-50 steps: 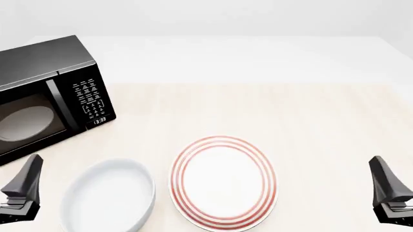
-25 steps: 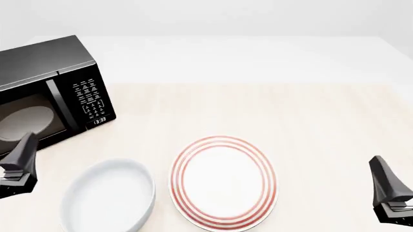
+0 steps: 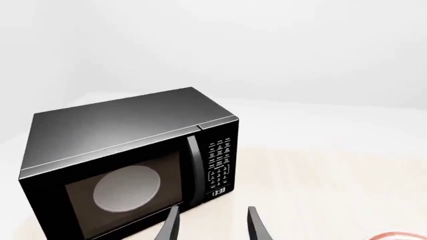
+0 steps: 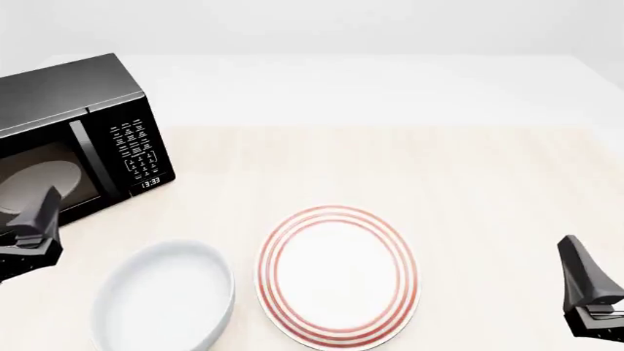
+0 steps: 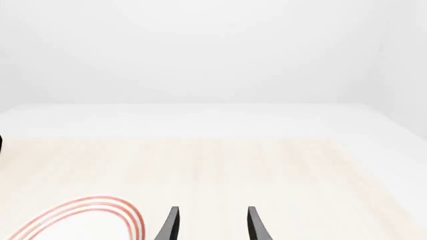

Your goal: Open the microwave.

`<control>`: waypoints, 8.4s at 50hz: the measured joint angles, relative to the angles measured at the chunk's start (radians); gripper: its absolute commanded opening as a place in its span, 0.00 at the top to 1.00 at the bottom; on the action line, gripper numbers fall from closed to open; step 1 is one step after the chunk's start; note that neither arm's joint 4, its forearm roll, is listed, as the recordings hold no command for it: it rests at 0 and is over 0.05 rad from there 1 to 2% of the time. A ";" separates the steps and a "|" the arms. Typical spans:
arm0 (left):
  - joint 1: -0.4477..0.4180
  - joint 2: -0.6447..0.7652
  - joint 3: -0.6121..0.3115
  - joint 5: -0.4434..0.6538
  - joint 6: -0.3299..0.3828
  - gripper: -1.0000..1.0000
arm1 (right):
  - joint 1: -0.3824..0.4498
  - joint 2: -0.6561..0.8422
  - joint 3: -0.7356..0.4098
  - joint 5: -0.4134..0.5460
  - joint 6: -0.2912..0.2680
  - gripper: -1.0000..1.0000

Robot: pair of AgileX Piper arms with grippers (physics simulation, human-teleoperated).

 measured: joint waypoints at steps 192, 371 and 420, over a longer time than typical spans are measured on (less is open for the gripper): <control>0.058 1.262 -0.456 -0.529 -0.001 1.00 | 0.000 0.001 0.000 -0.001 0.000 0.00; -0.047 0.741 -0.029 -0.552 -0.040 0.00 | 0.000 0.001 0.000 -0.001 0.000 0.00; -0.017 0.256 -0.001 -0.185 -0.018 0.00 | 0.000 0.001 0.000 -0.001 0.000 0.00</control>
